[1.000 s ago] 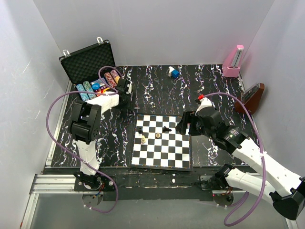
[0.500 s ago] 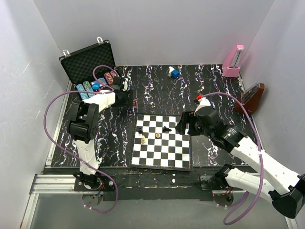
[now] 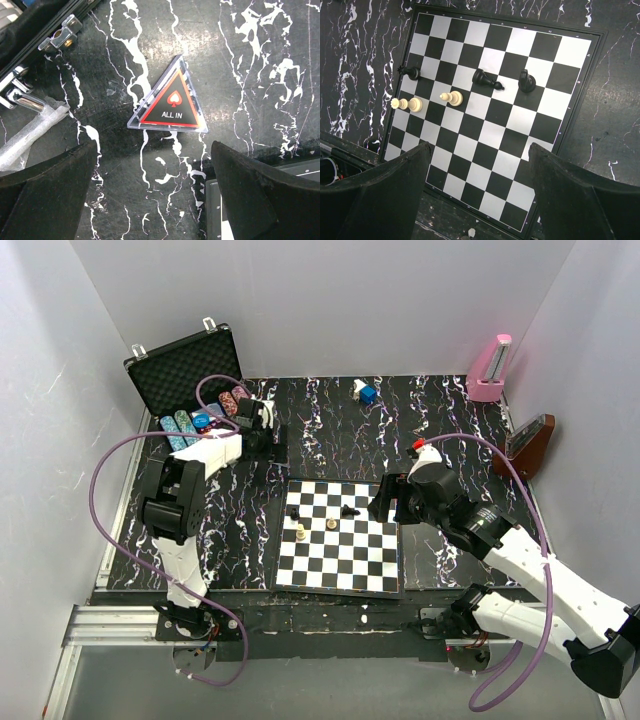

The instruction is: Pack up texas hold em set

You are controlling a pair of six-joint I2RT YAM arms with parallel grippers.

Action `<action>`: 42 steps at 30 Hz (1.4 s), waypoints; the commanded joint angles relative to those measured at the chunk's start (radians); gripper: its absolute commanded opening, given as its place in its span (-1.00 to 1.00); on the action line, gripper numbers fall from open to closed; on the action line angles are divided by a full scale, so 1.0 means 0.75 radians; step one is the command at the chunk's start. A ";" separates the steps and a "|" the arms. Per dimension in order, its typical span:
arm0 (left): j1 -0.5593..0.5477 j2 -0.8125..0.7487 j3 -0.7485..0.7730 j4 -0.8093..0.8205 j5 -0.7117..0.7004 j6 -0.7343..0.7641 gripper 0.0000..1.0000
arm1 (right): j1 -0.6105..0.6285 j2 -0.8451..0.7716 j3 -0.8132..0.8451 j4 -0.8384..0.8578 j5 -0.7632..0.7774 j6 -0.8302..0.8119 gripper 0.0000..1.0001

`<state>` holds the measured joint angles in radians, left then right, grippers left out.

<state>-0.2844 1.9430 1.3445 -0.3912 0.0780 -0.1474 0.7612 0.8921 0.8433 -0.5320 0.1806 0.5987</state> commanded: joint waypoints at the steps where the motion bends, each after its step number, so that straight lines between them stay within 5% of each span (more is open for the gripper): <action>1: -0.016 0.003 0.062 0.002 -0.010 0.006 0.96 | -0.003 0.003 0.035 0.022 0.005 -0.001 0.72; 42: -0.118 0.140 0.159 -0.090 -0.216 0.076 0.81 | -0.003 -0.003 0.003 0.051 -0.012 0.010 0.71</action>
<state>-0.3691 2.0422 1.4281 -0.4484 -0.0643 -0.1074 0.7612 0.9112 0.8425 -0.5236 0.1726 0.5991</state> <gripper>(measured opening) 0.914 0.859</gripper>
